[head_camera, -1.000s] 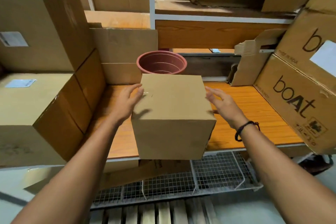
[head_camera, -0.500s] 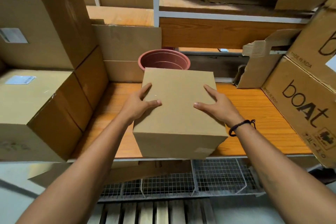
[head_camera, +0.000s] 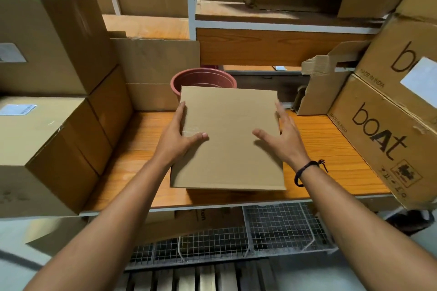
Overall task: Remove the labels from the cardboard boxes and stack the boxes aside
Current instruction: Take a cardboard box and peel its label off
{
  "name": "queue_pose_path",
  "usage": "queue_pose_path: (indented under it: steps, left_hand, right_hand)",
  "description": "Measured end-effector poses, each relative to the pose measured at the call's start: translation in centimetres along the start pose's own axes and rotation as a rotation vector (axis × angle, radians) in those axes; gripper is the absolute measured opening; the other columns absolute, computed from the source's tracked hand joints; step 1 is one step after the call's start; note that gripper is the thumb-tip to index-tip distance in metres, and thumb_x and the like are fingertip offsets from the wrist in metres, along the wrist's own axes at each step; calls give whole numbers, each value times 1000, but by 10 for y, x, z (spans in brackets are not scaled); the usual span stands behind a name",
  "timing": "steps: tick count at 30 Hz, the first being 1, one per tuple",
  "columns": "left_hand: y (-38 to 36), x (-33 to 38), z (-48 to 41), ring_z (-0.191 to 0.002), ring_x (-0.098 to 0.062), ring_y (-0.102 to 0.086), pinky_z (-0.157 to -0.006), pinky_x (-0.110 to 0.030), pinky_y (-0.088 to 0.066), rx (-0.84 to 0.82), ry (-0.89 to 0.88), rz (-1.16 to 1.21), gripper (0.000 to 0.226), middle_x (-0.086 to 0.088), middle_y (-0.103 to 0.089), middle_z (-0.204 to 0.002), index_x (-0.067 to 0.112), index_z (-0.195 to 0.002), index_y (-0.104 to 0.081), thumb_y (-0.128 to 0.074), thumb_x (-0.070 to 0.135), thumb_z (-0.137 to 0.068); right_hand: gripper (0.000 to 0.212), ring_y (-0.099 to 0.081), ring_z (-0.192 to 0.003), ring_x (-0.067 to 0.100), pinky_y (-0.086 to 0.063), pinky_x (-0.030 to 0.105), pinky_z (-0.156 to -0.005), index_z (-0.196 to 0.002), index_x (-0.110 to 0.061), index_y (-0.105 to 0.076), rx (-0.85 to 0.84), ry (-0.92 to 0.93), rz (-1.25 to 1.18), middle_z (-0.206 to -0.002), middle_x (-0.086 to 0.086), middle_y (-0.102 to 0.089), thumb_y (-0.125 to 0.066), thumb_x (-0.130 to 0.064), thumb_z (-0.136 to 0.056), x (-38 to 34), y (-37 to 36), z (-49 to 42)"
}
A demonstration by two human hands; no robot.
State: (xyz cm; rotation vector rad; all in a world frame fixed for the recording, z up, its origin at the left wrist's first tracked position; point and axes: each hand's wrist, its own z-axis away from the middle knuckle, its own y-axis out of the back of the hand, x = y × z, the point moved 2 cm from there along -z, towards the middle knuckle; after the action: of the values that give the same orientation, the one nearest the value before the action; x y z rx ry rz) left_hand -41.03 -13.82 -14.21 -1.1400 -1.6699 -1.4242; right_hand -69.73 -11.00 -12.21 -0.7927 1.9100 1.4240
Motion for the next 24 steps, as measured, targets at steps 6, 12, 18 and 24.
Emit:
queue_pose_path:
  steps: [6, 12, 18, 24]
  left_hand:
    - [9, 20, -5, -125, -8, -37, -104, -37, -37, 64, -13, -12, 106, 8, -37, -149, 37, -154, -3, -76, 48, -78]
    - [13, 36, -34, -132, -30, -44, -103, -37, -40, -34, 104, -167, 120, -4, -37, -153, 38, -154, 5, -84, 32, -74]
    - [22, 43, -26, -125, -24, -45, -99, -47, -49, -37, 50, -123, 132, -4, -44, -140, 40, -149, -15, -97, 24, -47]
    - [8, 45, -3, -118, -11, -48, -78, -20, -47, 3, -50, -75, 84, 4, -52, -130, 31, -128, -36, -90, 18, -64]
  right_hand:
    - [114, -37, -137, 24, -36, 45, -108, -153, -37, -16, -99, -110, 1, -154, 0, -34, -88, -41, -64, -30, 16, -47]
    - [107, -45, -129, 24, -42, 41, -100, -148, -36, -24, -109, -83, 84, -142, 1, -46, -89, -30, -64, -34, 14, -36]
    - [138, -41, -131, 27, -37, 48, -107, -153, -39, 1, -60, -27, 197, -144, 8, -39, -94, -33, -53, -38, 38, -16]
    - [113, -38, -115, 16, -47, 43, -99, -140, -33, -29, -5, 15, 210, -137, 4, -34, -95, -30, -48, -21, 43, 10]
